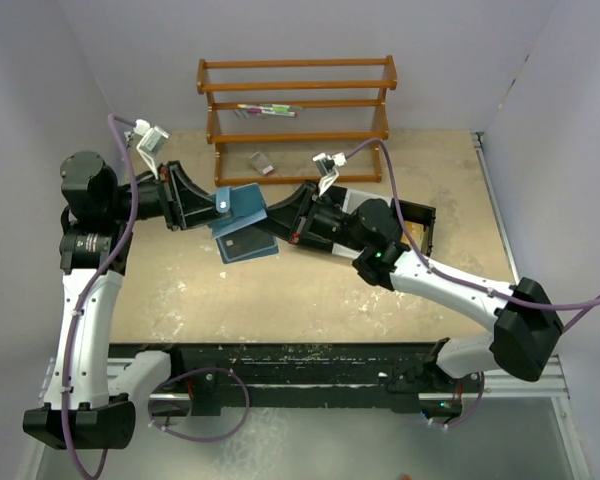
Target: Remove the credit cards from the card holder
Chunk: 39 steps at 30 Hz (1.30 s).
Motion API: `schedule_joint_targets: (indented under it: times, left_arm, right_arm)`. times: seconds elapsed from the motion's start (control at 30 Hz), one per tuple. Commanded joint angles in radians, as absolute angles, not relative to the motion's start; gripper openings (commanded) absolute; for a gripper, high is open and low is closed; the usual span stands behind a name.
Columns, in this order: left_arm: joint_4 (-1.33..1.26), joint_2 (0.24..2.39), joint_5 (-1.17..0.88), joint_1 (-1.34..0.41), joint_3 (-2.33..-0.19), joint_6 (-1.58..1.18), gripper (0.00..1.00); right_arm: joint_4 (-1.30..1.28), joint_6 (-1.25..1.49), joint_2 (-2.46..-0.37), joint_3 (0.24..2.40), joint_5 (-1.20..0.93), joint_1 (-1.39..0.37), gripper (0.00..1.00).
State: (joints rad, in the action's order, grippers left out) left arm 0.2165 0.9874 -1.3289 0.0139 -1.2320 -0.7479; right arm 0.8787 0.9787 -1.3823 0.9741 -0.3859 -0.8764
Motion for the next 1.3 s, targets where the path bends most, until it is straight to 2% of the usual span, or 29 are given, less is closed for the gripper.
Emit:
schedule_joint_targets:
  times: [0.0,0.03,0.1,0.17,0.23,0.27,0.33,0.43,0.77,1.07,1.27]
  left_arm:
    - [0.516,0.988,-1.302,0.012,-1.308,-0.413,0.24]
    - [0.574,0.996,-1.288,0.012,-1.326,-0.343,0.36]
    - [0.678,1.011,-1.257,0.012,-1.369,-0.201,0.62]
    - [0.774,1.030,-1.211,0.012,-1.418,-0.063,0.75]
    - [0.854,1.046,-1.174,0.012,-1.468,0.072,0.81]
    - [0.876,1.045,-1.167,0.013,-1.486,0.114,0.82]
    - [0.896,1.031,-1.181,0.013,-1.494,0.181,0.83]
    - [0.925,0.998,-1.249,0.012,-1.466,0.273,0.84]
    - [0.968,0.955,-1.191,0.012,-1.340,0.424,0.85]
    - [0.871,0.856,-1.059,0.011,-1.227,0.501,0.90]
    - [0.711,0.776,-0.986,0.011,-1.138,0.436,0.87]
  right_arm:
    - [0.965,0.998,-1.315,0.955,-0.424,-0.881,0.04]
    - [0.955,0.999,-1.308,0.950,-0.428,-0.881,0.00]
    - [0.881,0.996,-1.295,0.960,-0.441,-0.881,0.00]
    - [0.770,0.992,-1.287,0.989,-0.458,-0.881,0.00]
    - [0.522,0.940,-1.283,1.066,-0.425,-0.881,0.00]
    - [0.334,0.898,-1.288,1.109,-0.400,-0.881,0.00]
    - [0.123,0.813,-1.304,1.190,-0.308,-0.882,0.00]
    - [-0.052,0.784,-1.321,1.254,-0.243,-0.884,0.00]
    - [-0.331,0.745,-1.383,1.454,-0.065,-0.936,0.00]
    - [-0.474,0.731,-1.468,1.612,0.020,-0.996,0.00]
    - [-0.507,0.719,-1.521,1.693,0.033,-1.054,0.00]
